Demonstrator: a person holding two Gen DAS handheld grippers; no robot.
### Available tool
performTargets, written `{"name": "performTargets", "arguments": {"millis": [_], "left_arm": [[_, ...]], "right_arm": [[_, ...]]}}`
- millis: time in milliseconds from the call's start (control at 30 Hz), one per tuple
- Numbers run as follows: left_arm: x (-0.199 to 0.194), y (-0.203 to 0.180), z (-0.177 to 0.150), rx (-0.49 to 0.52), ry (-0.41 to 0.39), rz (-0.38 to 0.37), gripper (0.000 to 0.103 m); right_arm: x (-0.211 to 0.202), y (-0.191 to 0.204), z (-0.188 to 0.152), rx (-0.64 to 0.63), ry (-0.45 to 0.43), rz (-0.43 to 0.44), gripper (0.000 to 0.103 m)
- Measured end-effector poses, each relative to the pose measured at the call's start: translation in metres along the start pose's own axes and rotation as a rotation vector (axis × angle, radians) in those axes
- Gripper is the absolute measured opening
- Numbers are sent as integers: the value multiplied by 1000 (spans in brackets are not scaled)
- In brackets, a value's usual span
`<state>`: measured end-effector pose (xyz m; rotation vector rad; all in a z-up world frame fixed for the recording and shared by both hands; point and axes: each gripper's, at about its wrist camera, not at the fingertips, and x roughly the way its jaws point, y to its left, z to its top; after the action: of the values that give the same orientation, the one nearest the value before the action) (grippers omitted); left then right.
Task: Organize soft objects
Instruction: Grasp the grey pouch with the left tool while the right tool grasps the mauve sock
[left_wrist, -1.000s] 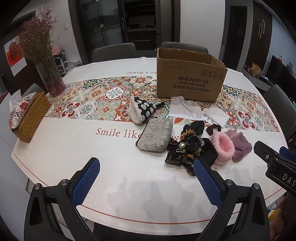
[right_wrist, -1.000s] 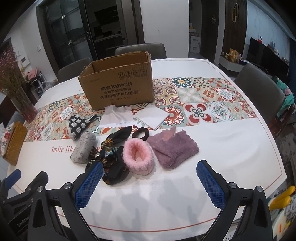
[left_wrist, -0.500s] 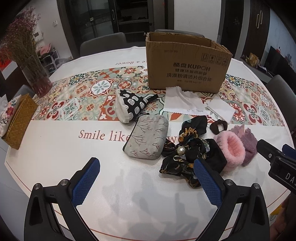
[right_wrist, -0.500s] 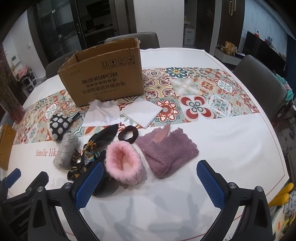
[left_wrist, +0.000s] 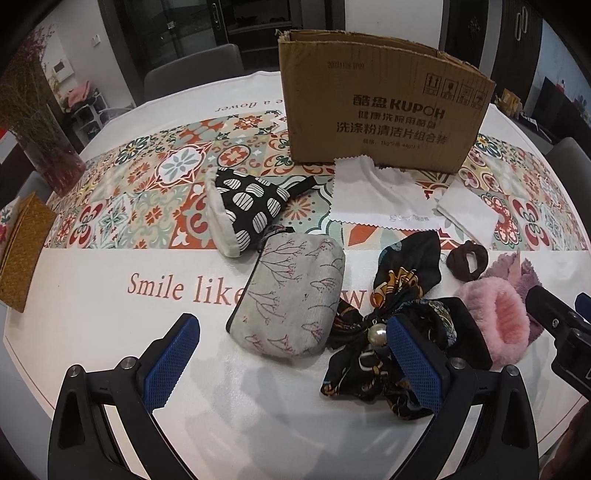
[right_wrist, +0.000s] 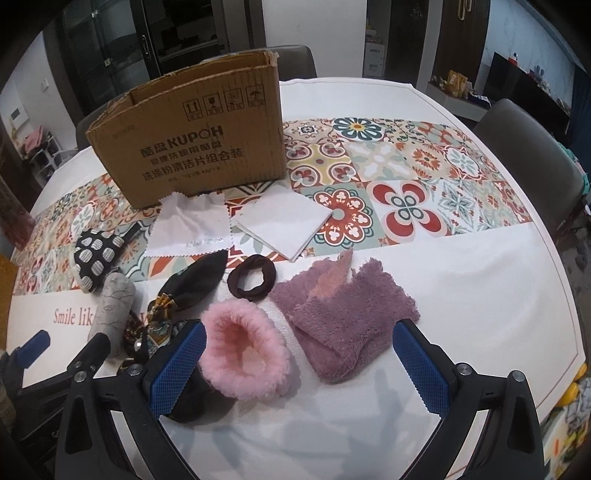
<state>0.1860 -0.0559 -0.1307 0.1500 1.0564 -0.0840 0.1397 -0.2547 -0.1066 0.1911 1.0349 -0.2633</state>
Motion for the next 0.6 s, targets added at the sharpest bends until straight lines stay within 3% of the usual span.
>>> {"name": "performTargets", "arguments": {"millis": [433,600], "left_arm": [[43,-14,17,36,44,12,100],[61,-12,22,14,102,-2,96]], "right_arm": [[46,-16,16,61,51,-67,102],[64,-14,21,70,76,-111,102]]}}
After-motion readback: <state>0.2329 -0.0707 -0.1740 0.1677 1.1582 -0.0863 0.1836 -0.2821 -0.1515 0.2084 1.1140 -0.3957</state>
